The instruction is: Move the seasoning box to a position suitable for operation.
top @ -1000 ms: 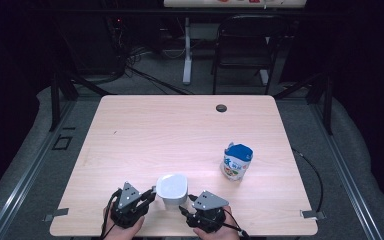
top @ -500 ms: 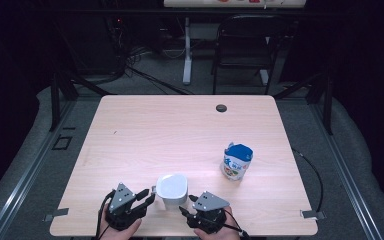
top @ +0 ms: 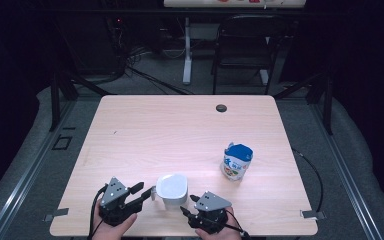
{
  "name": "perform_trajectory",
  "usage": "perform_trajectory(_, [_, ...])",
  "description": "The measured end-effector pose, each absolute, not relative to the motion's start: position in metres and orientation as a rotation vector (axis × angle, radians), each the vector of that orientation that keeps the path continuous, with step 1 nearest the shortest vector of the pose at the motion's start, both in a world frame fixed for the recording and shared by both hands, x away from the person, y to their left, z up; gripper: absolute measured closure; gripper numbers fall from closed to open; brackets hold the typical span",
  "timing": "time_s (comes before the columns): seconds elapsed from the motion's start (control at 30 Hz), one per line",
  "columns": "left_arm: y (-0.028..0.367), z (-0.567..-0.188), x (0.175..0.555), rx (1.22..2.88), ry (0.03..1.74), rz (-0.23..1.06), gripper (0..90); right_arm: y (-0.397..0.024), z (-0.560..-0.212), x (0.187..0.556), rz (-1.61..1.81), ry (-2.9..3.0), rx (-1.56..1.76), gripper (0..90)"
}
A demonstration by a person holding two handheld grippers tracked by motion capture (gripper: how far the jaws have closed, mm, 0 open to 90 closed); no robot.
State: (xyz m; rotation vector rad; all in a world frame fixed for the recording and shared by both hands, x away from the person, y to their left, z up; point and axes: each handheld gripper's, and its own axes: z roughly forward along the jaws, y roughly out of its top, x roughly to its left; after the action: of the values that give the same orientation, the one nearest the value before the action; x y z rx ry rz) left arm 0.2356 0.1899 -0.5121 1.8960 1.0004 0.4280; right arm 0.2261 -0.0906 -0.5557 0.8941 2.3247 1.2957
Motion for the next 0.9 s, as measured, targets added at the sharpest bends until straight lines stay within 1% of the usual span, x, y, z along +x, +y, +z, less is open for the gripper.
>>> perform_trajectory(0.37, [0.192, -0.502, 0.241, 1.876, 0.998, 0.429, 57.4, -0.092, -0.554, 0.226, 1.303, 2.317, 0.898, 51.7])
perform_trajectory(0.5, [0.191, -0.497, 0.243, 1.88, 1.001, 0.44, 57.5, -0.093, -0.554, 0.226, 1.296, 2.317, 0.896, 51.7])
perform_trajectory(0.6, [0.189, -0.493, 0.245, 1.88, 0.992, 0.417, 61.1, -0.094, -0.554, 0.226, 1.294, 2.312, 0.899, 51.7])
perform_trajectory(0.73, [0.184, -0.492, 0.247, 1.886, 0.978, 0.416, 65.1, -0.095, -0.554, 0.227, 1.296, 2.312, 0.902, 51.6])
perform_trajectory(0.83, [0.182, -0.491, 0.247, 1.891, 0.973, 0.421, 70.0, -0.095, -0.554, 0.228, 1.29, 2.313, 0.902, 51.6])
perform_trajectory(0.9, [0.18, -0.49, 0.247, 1.891, 0.964, 0.423, 70.8, -0.096, -0.554, 0.228, 1.284, 2.315, 0.904, 51.6])
